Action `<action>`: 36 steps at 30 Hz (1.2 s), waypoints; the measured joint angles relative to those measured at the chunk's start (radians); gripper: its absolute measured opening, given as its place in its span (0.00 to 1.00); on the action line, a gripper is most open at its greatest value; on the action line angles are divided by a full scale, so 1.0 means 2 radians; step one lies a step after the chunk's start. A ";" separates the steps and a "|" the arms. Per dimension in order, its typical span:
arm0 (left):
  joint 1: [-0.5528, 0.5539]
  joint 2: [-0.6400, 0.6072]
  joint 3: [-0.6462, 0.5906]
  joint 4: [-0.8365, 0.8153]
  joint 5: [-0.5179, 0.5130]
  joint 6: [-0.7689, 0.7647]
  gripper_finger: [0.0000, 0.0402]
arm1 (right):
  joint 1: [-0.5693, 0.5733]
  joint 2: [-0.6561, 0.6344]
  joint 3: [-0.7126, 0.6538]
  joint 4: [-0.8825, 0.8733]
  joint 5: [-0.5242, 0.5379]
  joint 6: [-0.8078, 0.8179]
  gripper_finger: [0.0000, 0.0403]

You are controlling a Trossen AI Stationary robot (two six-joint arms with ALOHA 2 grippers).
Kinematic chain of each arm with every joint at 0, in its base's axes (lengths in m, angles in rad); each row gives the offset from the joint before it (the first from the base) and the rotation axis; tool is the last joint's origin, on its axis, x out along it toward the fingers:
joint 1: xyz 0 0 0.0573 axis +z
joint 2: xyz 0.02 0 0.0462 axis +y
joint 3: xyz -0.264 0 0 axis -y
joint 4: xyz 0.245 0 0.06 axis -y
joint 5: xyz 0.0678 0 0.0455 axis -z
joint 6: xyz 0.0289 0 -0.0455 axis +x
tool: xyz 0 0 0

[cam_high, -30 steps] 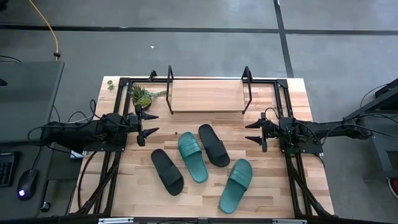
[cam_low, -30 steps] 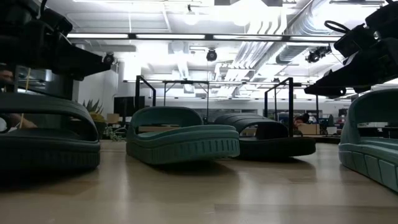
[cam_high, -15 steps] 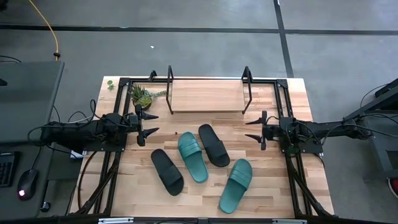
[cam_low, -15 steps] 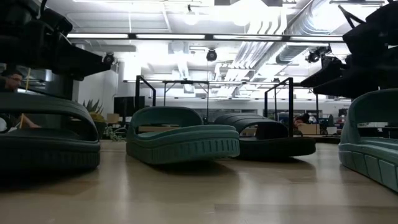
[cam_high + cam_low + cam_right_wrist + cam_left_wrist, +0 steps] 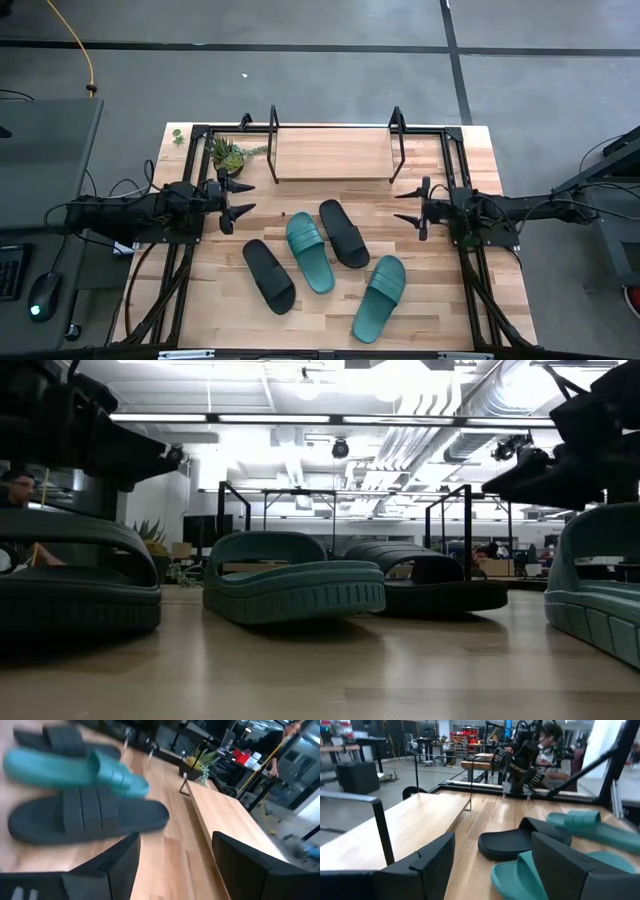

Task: Pick and place slides into the shelf
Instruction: Put the right green slide on the shelf

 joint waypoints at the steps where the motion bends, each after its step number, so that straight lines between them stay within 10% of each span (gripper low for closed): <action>1: 0.000 0.000 0.000 0.000 -0.005 -0.012 0.61 | 0.000 0.000 0.000 0.006 -0.003 0.021 0.59; 12: 0.000 0.000 0.000 0.000 -0.076 -0.109 0.61 | 0.000 0.000 0.000 0.050 -0.023 0.131 0.59; 26: 0.000 0.000 0.002 0.093 -0.076 -0.138 0.61 | 0.000 0.000 0.001 0.094 -0.003 0.196 0.59; 36: 0.000 0.006 0.061 0.017 -0.053 -0.188 0.61 | 0.000 0.001 0.072 -0.003 -0.019 0.192 0.59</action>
